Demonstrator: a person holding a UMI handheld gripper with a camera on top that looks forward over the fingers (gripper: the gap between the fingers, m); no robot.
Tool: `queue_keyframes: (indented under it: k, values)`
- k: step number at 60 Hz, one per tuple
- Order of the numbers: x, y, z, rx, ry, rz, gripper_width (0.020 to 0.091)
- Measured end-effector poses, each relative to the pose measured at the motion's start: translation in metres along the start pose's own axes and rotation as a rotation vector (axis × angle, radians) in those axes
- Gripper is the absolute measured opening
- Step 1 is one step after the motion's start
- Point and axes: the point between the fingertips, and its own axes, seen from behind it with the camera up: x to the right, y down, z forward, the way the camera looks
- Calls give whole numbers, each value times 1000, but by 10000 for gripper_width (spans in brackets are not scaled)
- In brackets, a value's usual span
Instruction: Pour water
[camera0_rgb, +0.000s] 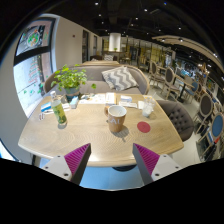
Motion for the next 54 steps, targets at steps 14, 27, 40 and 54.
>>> queue_keyframes:
  k: [14, 27, 40, 54]
  values:
    - [-33, 4, 8, -26, -16, -34, 855]
    - [-122, -6, 31, -8, -88, -49, 855]
    - [-232, -48, 80, 81, -174, -30, 860]
    - [-297, -91, 170, 173, -170, -14, 861]
